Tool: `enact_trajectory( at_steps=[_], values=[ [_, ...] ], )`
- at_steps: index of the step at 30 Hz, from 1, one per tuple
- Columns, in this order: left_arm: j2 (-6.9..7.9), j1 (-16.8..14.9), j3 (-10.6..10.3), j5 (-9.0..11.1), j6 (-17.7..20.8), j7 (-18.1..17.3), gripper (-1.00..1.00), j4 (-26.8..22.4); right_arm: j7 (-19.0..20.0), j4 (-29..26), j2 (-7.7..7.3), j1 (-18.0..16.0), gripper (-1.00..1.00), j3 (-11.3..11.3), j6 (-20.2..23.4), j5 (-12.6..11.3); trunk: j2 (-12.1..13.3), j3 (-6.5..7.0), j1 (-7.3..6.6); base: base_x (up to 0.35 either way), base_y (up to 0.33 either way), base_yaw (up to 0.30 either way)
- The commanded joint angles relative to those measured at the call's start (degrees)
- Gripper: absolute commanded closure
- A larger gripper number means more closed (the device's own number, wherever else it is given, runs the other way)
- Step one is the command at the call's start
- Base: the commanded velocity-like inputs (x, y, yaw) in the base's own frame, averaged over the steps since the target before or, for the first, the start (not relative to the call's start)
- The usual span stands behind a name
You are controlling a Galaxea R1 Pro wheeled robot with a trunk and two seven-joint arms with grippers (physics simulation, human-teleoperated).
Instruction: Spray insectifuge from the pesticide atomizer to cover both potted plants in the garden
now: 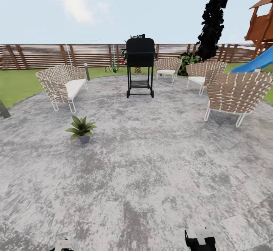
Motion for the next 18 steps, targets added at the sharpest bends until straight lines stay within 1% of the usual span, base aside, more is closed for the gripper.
enact_trajectory(
  at_steps=[1,18],
  values=[
    [0.01,-0.06,-0.45,0.6,-0.17,-0.21,1.0,0.08,-0.4,0.07,-0.01,-0.03,-1.0,-0.24,-0.13,0.61,-0.02,-0.05,0.02,0.338,0.0,0.275],
    [0.01,-0.06,-0.45,0.6,-0.17,-0.21,1.0,0.03,-0.36,0.07,-0.01,-0.03,-1.0,-0.24,-0.13,0.61,-0.02,-0.05,0.02,0.338,0.0,0.277]
  ],
)
